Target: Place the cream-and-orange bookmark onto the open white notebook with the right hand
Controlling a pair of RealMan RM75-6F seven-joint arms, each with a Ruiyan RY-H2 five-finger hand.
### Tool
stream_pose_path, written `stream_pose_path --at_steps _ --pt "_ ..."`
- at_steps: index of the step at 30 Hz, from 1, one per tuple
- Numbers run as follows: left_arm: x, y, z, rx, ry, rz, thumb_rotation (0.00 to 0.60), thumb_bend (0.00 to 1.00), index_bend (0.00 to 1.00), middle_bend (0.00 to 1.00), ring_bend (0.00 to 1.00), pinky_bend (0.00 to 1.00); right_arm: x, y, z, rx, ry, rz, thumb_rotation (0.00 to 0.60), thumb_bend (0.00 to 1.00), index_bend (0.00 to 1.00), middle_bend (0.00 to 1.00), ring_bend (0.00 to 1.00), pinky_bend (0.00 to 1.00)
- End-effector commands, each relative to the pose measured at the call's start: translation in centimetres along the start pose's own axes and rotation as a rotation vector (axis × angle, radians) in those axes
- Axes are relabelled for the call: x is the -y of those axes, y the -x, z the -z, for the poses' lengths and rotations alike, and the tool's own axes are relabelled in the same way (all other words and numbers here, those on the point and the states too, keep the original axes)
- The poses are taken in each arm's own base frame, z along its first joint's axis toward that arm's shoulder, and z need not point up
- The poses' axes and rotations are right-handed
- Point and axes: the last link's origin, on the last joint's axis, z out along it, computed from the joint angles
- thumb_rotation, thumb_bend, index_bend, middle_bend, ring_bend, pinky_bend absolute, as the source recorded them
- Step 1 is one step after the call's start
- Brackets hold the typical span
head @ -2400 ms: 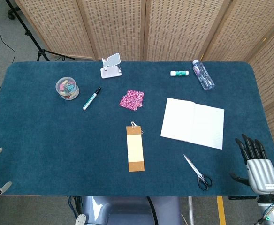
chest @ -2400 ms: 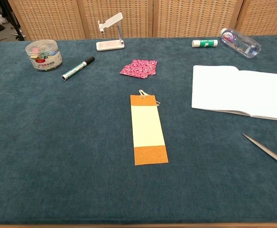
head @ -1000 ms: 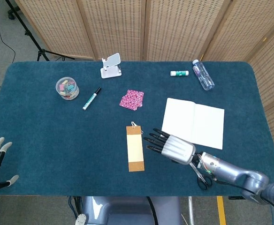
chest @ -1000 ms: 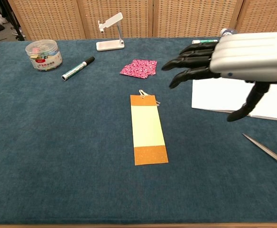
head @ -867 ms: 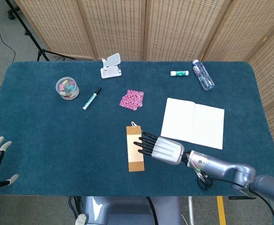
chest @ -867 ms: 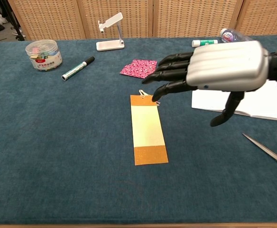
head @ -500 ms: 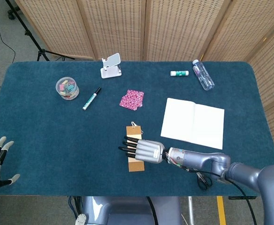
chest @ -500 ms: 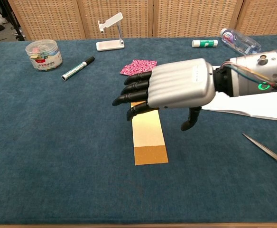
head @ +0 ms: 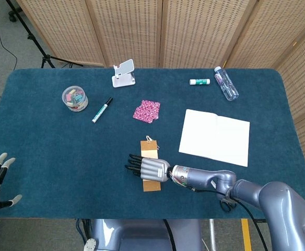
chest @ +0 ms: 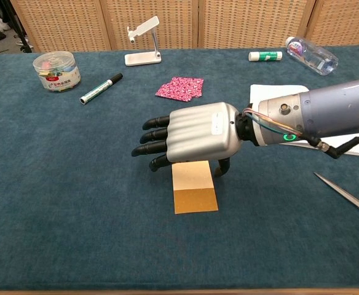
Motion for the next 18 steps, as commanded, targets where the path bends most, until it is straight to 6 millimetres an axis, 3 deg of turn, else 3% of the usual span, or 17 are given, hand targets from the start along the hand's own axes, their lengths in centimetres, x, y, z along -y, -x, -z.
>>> stream_pose_path --at_steps 1,10,18 --pt "0.2 -0.1 0.0 0.000 -0.001 0.006 0.600 0.00 0.00 0.00 0.00 0.00 0.1 0.1 -0.2 -0.010 0.004 0.000 0.600 0.00 0.21 0.00 0.00 0.00" --pt "0.3 -0.3 0.1 0.004 0.005 0.019 0.600 0.00 0.00 0.00 0.00 0.00 1.0 0.5 -0.8 -0.015 -0.010 -0.018 0.600 0.00 0.33 0.00 0.00 0.00" --pt "0.3 -0.5 0.3 0.001 0.007 0.028 0.600 0.00 0.00 0.00 0.00 0.00 1.5 0.7 -0.7 -0.058 -0.031 -0.004 0.600 0.00 0.54 0.00 0.00 0.00"
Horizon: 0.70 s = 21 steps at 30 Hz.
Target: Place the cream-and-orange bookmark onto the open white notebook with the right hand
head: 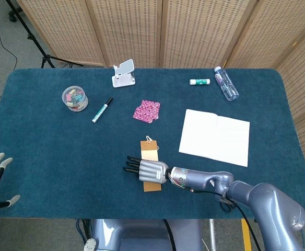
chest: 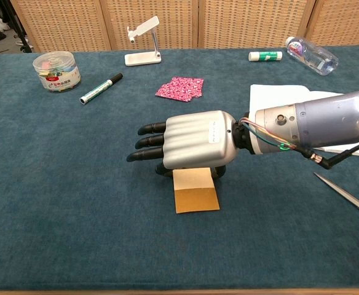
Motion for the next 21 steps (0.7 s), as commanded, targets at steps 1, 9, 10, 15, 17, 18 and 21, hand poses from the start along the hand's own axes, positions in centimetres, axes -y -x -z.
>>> stream_pose_path --at_steps 1,9,10,15,17,18,21 --pt "0.0 0.0 0.1 0.002 0.001 0.001 0.600 0.00 0.00 0.00 0.00 0.00 0.3 0.1 0.0 -0.022 -0.007 -0.006 0.600 0.00 0.54 0.00 0.00 0.00" --pt "0.1 0.0 0.1 0.006 0.004 0.004 0.600 0.00 0.00 0.00 0.00 0.00 0.2 0.0 0.2 -0.064 0.004 -0.011 0.600 0.00 0.56 0.00 0.00 0.00" --pt "0.1 -0.1 0.1 0.005 0.003 0.004 0.600 0.00 0.00 0.00 0.00 0.00 0.1 -0.1 0.3 -0.075 0.007 -0.006 0.600 0.01 0.57 0.00 0.00 0.00" --pt "0.0 0.0 0.1 0.013 0.003 0.001 0.600 0.00 0.00 0.00 0.00 0.00 -1.1 -0.8 0.9 -0.123 0.048 0.010 0.600 0.04 0.57 0.00 0.00 0.00" --pt "0.0 0.0 0.1 0.013 0.003 0.000 0.600 0.00 0.00 0.00 0.00 0.00 -1.6 -0.9 1.2 -0.132 0.062 0.020 0.600 0.05 0.57 0.00 0.00 0.00" --pt "0.0 0.0 0.1 0.013 0.004 0.000 0.600 0.00 0.00 0.00 0.00 0.00 -1.8 -1.0 1.4 -0.138 0.070 0.026 0.600 0.05 0.57 0.00 0.00 0.00" --pt "-0.1 0.1 0.2 0.012 0.006 0.000 0.600 0.00 0.00 0.00 0.00 0.00 -3.0 -1.5 2.2 -0.159 0.100 0.062 0.600 0.05 0.57 0.00 0.00 0.00"
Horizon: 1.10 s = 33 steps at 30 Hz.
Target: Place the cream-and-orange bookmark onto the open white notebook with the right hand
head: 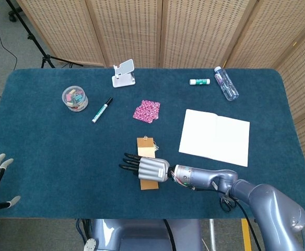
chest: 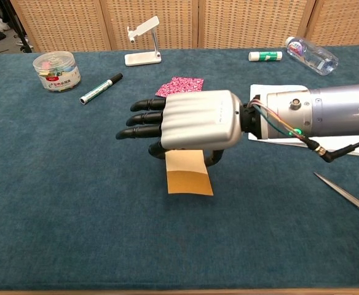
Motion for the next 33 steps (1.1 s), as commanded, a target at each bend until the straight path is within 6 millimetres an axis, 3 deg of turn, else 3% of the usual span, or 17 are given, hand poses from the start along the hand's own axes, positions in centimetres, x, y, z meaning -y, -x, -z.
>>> stream_pose_path --at_steps 1,10,13,18,22,28,33 --pt "0.0 0.0 0.0 0.001 0.000 -0.001 0.600 0.00 0.00 0.00 0.00 0.00 -1.4 -0.5 0.7 -0.020 0.032 0.042 0.600 0.05 0.57 0.00 0.00 0.00" --pt "-0.2 0.3 0.0 0.011 -0.001 -0.008 0.600 0.00 0.00 0.00 0.00 0.00 -9.3 -2.1 4.0 -0.011 0.250 0.175 0.600 0.05 0.57 0.00 0.00 0.01" --pt "-0.3 0.4 0.0 0.016 0.001 -0.015 0.600 0.00 0.00 0.00 0.00 0.00 -13.2 -2.6 5.9 0.030 0.369 0.224 0.600 0.05 0.57 0.00 0.00 0.01" --pt "-0.6 0.6 0.0 0.021 0.006 -0.027 0.600 0.00 0.00 0.00 0.00 0.00 -17.4 -1.9 9.2 0.156 0.480 0.298 0.600 0.05 0.57 0.00 0.00 0.02" --pt "-0.7 0.8 -0.1 0.023 0.004 -0.033 0.600 0.00 0.00 0.00 0.00 0.00 -17.8 0.1 12.0 0.283 0.473 0.321 0.600 0.05 0.57 0.00 0.00 0.03" --pt "-0.8 1.1 -0.5 0.035 0.000 -0.044 0.600 0.00 0.00 0.00 0.00 0.00 -15.9 4.4 16.0 0.461 0.404 0.289 0.600 0.06 0.57 0.00 0.00 0.05" --pt "-0.9 1.4 -0.8 0.049 -0.006 -0.053 0.600 0.00 0.00 0.00 0.00 0.00 -14.6 6.6 18.3 0.545 0.370 0.254 0.600 0.10 0.57 0.00 0.00 0.07"
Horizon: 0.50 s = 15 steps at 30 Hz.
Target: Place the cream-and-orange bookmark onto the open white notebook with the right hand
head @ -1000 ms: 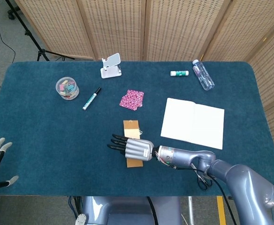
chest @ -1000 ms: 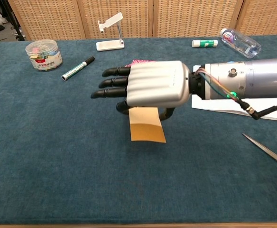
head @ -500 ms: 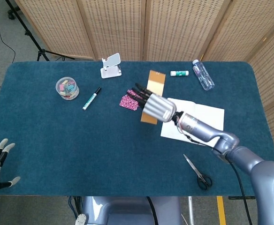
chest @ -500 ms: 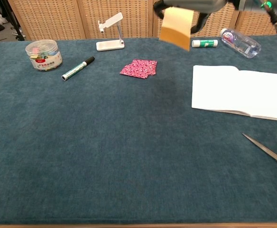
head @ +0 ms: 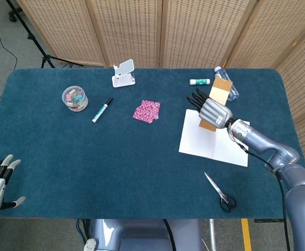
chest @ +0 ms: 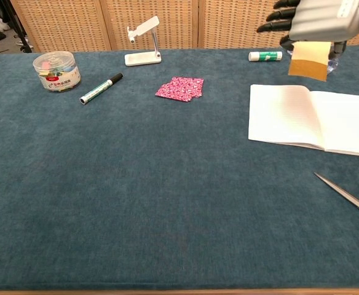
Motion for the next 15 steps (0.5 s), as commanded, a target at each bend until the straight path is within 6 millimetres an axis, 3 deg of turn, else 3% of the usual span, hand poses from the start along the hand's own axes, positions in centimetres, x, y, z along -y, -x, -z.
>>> stream_pose_path --at_steps 1,15 --pt "-0.1 0.2 -0.2 0.006 -0.002 -0.004 0.600 0.00 0.00 0.00 0.00 0.00 1.6 2.6 1.5 0.075 -0.048 -0.019 0.600 0.10 0.57 0.00 0.00 0.07" --pt "-0.5 0.6 -0.3 0.021 -0.002 -0.014 0.600 0.00 0.00 0.00 0.00 0.00 4.4 4.9 4.2 0.098 -0.120 -0.067 0.600 0.10 0.57 0.01 0.00 0.09"
